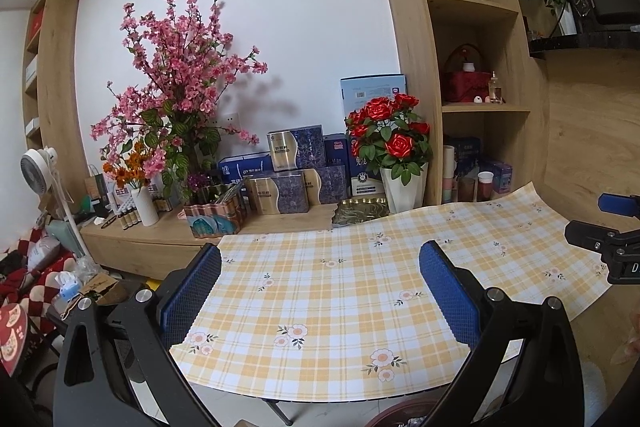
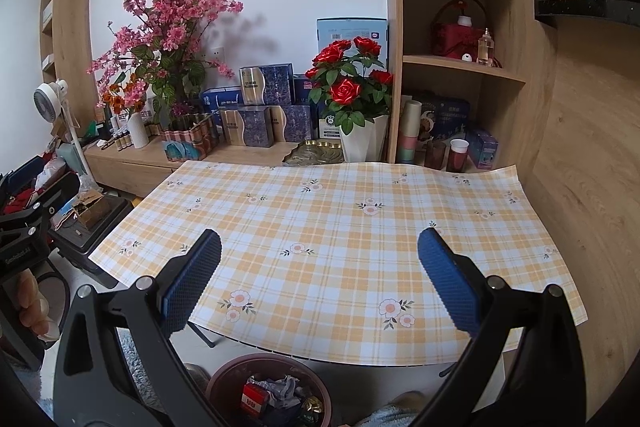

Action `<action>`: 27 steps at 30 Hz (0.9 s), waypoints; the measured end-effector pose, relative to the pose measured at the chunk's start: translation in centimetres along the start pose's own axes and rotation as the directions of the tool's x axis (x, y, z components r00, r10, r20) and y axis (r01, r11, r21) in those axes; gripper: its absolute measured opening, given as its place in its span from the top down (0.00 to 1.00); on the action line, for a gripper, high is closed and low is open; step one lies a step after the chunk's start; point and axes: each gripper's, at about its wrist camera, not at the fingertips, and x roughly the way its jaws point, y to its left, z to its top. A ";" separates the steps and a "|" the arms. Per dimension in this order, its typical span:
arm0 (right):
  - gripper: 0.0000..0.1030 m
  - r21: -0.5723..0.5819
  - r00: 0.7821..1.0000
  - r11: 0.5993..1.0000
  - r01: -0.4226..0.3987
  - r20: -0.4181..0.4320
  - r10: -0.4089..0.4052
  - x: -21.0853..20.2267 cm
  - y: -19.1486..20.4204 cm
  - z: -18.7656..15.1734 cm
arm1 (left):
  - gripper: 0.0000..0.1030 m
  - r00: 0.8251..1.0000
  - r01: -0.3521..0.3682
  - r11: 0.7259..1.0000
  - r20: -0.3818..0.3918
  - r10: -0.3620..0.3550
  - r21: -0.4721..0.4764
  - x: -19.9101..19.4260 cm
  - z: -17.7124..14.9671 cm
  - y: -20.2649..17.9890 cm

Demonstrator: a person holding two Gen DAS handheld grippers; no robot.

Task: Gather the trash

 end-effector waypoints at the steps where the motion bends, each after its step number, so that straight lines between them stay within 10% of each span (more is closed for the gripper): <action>1: 0.06 0.000 1.000 1.000 0.000 0.000 0.000 0.0 0.0 0.0 | 0.06 1.000 0.000 1.000 -0.001 0.000 0.000 0.0 0.0 0.0; 27: 0.06 -0.007 1.000 1.000 -0.009 -0.014 0.009 0.5 0.5 -0.6 | 0.06 1.000 -0.021 1.000 -0.017 0.021 -0.006 0.1 -1.2 1.3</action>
